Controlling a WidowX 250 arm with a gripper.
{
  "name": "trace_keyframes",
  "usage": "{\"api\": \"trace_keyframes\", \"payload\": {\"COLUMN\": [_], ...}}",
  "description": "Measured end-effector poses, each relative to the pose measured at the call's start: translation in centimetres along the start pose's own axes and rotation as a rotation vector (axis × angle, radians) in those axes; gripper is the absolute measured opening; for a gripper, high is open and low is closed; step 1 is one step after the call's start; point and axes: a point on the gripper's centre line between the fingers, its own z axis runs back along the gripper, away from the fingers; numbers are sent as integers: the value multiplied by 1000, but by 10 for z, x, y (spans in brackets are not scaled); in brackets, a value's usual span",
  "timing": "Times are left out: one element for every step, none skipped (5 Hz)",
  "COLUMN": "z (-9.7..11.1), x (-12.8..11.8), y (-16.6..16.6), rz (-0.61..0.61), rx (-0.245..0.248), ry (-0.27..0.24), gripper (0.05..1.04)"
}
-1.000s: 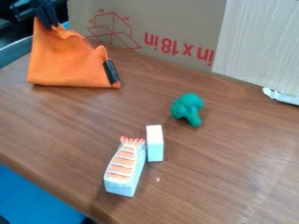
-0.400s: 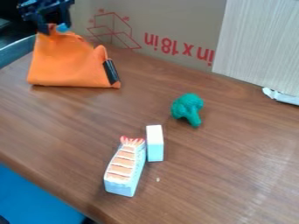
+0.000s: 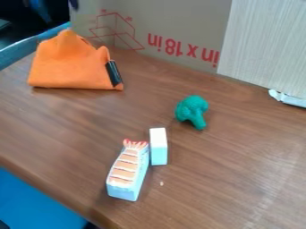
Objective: Fold the cloth from bottom to top
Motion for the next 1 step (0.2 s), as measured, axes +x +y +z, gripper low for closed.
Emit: {"api": "trace_keyframes", "payload": {"z": [37], "x": [-9], "y": [-4], "rz": [-52], "rx": [-48], "ry": [-40], "gripper": [999]}}
